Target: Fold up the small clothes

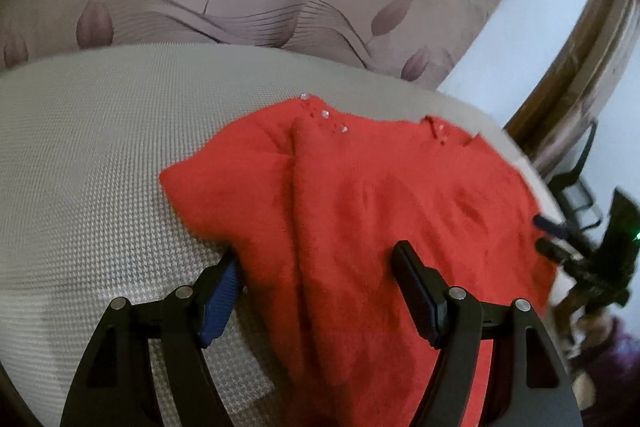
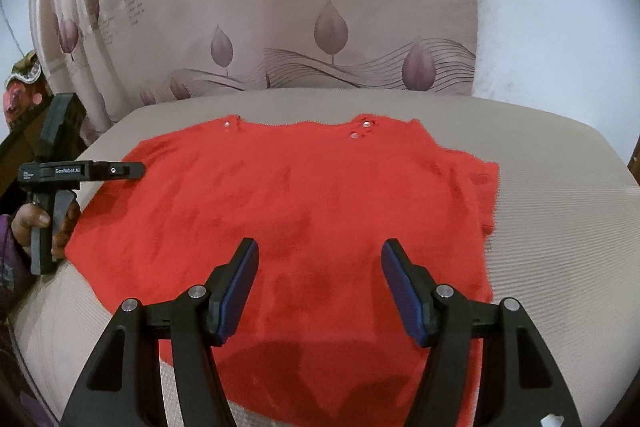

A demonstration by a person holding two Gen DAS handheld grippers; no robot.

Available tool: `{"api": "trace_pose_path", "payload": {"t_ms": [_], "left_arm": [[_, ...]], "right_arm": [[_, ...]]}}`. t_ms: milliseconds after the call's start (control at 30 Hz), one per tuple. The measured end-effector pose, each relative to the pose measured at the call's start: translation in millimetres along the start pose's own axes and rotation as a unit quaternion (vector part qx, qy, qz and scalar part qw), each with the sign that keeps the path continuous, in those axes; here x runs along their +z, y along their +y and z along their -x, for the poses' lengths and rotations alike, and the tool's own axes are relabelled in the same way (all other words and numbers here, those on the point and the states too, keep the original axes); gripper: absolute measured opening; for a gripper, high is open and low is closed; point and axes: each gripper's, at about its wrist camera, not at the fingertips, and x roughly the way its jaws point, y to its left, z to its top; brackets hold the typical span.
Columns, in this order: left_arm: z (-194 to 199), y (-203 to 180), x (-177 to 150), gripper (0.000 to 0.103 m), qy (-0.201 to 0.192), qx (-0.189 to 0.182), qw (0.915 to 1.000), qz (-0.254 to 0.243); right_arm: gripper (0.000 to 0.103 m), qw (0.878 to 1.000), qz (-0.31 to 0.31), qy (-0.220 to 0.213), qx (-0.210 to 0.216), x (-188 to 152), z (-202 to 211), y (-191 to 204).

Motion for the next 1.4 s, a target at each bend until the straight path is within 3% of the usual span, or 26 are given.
{"api": "trace_pose_path", "payload": {"t_ms": [133, 267, 667, 1400], "left_arm": [[-4, -15, -1, 0.071, 0.003, 0.044, 0.9983, -0.039], [-4, -18, -2, 0.071, 0.004, 0.056, 0.9971, -0.050], [-5, -19, -1, 0.071, 0.006, 0.055, 0.9973, -0.048], [-6, -14, 4, 0.070, 0.009, 0.034, 0.9988, -0.033]], "right_arm": [[0.062, 1.000, 0.003, 0.007, -0.011, 0, -5, 6], [0.062, 1.000, -0.008, 0.011, -0.014, 0, -6, 1], [0.066, 0.999, 0.004, 0.026, -0.035, 2, -11, 6], [0.084, 0.999, -0.014, 0.015, -0.025, 3, -8, -2]]}}
